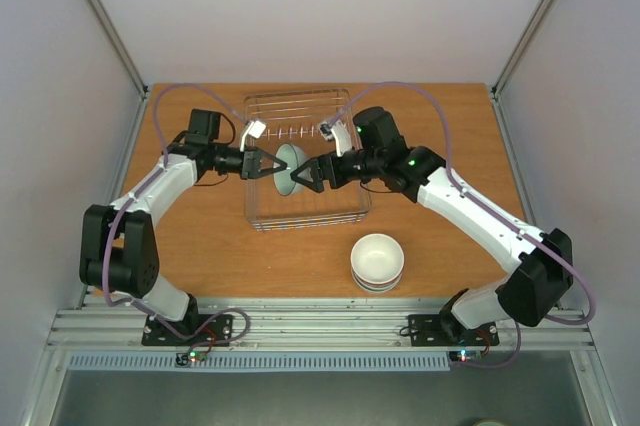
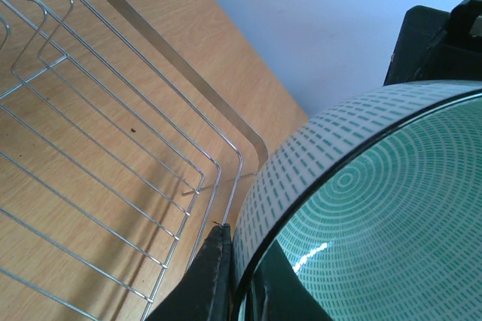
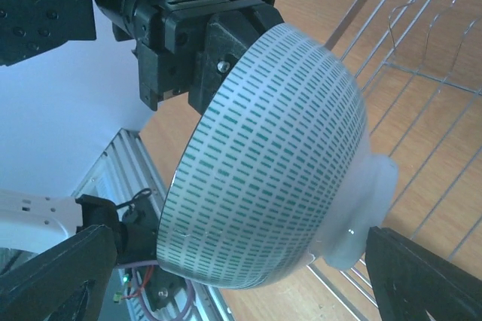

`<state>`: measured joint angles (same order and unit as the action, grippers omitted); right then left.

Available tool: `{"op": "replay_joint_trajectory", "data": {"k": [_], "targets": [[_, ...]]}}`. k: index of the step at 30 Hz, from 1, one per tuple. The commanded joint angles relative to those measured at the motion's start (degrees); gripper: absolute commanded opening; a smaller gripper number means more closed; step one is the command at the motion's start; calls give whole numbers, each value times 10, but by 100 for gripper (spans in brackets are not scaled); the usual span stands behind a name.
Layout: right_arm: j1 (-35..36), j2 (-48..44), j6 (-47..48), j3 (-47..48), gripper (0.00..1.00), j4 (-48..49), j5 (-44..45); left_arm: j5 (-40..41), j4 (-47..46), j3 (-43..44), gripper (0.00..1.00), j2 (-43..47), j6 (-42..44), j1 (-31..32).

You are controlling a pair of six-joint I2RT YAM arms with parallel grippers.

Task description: Load the bowls into the dish rack

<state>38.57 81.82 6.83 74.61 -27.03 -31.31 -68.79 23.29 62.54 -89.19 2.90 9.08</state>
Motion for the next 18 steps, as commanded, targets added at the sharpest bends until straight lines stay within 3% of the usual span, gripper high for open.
{"op": "replay_joint_trajectory", "data": {"k": [1, 10, 18], "targets": [[-1, 7, -15, 0, 93, 34, -27, -57, -40, -3, 0, 8, -10, 1], [-1, 18, -32, -7, 94, 51, -42, -46, -76, -24, 0, 34, -18, 1], [-1, 23, -38, -3, 99, 37, -3, -20, -127, -51, 0, 69, -51, 1]]}}
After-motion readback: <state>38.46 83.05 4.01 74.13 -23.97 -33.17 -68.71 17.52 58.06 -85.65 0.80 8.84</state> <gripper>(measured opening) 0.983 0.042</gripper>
